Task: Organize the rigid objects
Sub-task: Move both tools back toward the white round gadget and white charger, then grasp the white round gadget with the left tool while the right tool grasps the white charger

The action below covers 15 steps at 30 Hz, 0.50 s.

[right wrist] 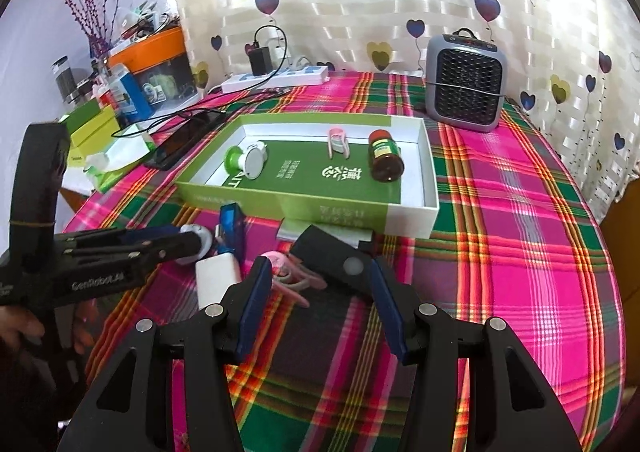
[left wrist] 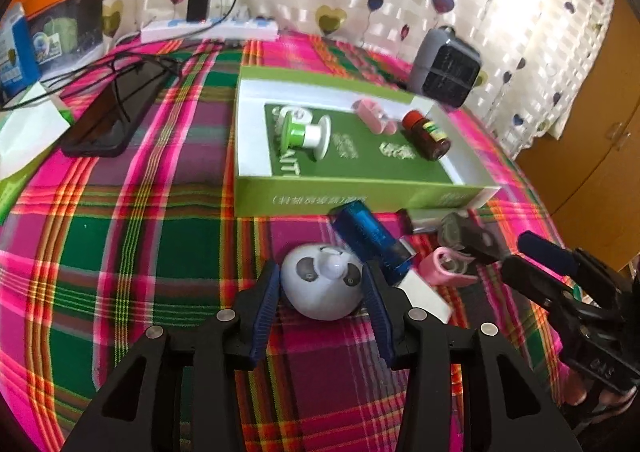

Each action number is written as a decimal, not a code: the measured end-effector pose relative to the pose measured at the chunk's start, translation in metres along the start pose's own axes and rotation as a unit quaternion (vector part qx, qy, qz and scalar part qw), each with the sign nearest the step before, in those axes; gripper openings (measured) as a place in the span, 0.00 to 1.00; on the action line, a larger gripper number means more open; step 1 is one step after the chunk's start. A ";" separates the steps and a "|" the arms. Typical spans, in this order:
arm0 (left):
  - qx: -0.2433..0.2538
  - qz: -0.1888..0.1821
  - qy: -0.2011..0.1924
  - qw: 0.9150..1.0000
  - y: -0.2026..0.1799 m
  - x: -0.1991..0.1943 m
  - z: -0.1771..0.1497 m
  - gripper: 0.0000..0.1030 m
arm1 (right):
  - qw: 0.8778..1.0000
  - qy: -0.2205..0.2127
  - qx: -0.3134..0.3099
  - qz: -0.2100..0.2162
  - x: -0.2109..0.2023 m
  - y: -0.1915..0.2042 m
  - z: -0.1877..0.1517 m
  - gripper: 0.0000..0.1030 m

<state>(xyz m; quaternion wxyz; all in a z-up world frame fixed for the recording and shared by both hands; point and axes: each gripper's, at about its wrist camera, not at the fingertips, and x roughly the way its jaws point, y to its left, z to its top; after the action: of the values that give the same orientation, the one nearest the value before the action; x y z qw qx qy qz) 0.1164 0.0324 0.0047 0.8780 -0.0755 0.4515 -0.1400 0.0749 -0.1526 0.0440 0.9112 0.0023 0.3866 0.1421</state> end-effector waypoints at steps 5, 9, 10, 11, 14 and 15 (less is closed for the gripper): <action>-0.002 0.000 -0.002 1.000 0.001 0.000 0.003 0.40 | 1.000 0.005 -0.004 0.000 0.002 0.004 -0.002 0.50; -0.014 -0.013 -0.004 1.000 0.006 0.000 0.003 0.40 | 1.000 0.007 -0.004 0.000 0.003 0.007 -0.003 0.50; -0.017 -0.017 -0.004 1.000 0.008 0.000 0.003 0.39 | 1.000 0.008 -0.004 0.000 0.003 0.008 -0.004 0.50; -0.019 -0.019 -0.005 1.000 0.009 0.000 0.002 0.38 | 1.000 0.009 -0.004 0.000 0.004 0.009 -0.004 0.50; -0.029 -0.026 -0.007 0.999 0.014 -0.001 0.001 0.36 | 1.000 0.013 -0.008 0.002 0.005 0.014 -0.005 0.50; -0.031 -0.028 -0.007 0.999 0.015 -0.001 0.000 0.34 | 1.000 0.014 -0.010 0.003 0.006 0.015 -0.006 0.50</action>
<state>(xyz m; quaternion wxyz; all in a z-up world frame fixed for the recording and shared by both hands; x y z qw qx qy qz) 0.1183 0.0468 0.0022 0.8743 -0.1161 0.4467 -0.1502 0.0708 -0.1371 0.0377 0.9051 -0.0073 0.3983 0.1486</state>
